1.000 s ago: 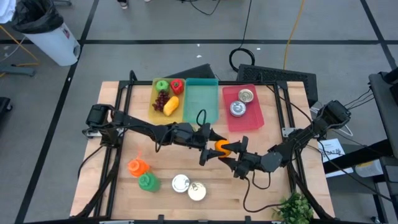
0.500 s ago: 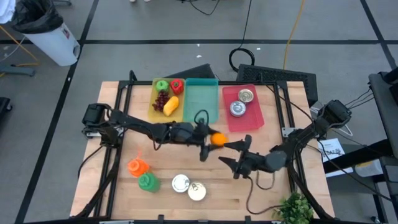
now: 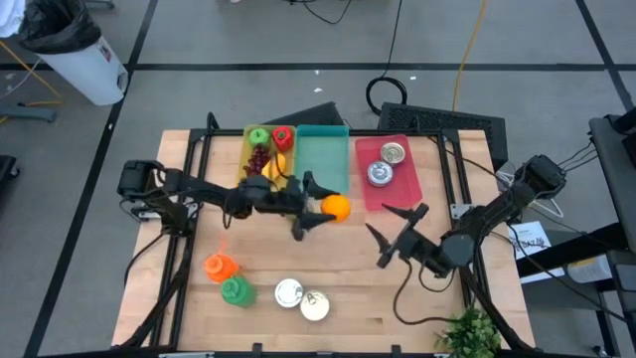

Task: Pick & Place Food Item
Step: Put the orange into the yellow bin

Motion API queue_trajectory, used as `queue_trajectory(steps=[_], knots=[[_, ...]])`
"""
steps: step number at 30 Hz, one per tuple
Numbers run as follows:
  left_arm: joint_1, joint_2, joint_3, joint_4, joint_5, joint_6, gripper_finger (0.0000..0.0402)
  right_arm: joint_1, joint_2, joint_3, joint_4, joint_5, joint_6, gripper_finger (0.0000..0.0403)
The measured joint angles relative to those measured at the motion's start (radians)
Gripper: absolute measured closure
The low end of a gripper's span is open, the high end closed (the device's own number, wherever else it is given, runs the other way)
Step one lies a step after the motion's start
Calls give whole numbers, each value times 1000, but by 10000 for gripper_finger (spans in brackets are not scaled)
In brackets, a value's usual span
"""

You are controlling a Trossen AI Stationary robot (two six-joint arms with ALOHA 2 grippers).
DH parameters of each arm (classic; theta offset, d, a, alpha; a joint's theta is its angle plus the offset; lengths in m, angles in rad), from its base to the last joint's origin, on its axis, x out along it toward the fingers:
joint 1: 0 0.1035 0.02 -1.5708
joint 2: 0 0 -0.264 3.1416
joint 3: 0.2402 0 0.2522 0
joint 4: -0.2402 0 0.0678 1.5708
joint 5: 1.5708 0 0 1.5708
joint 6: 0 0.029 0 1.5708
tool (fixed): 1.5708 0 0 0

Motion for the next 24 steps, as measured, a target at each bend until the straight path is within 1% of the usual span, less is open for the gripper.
queue_trajectory(steps=[3, 5, 8, 10, 11, 17, 22, 24], knots=[[31, 5, -72, 213, 83, -65, 127, -13, -37, -36, -38, -80, 109, 126], [34, 4, -99, 305, 106, -88, 127, -37, -51, -54, -48, -172, 182, 126], [29, 5, -113, 327, 119, -91, 127, -80, -58, -68, -79, -341, 253, 126], [24, 5, -113, 328, 118, -91, 127, -108, -49, -68, -104, -403, 272, 125], [22, 5, -113, 329, 118, -90, 127, -123, -40, -68, -119, -420, 276, 124], [18, 4, -113, 303, 104, -91, 127, -197, 18, -70, -128, -419, 281, 116], [51, -16, -113, 204, 30, -134, 127, -212, 33, -70, -150, -420, 296, 116], [73, -58, -113, 106, -16, -155, 127, -209, 32, -70, -166, -421, 297, 118]])
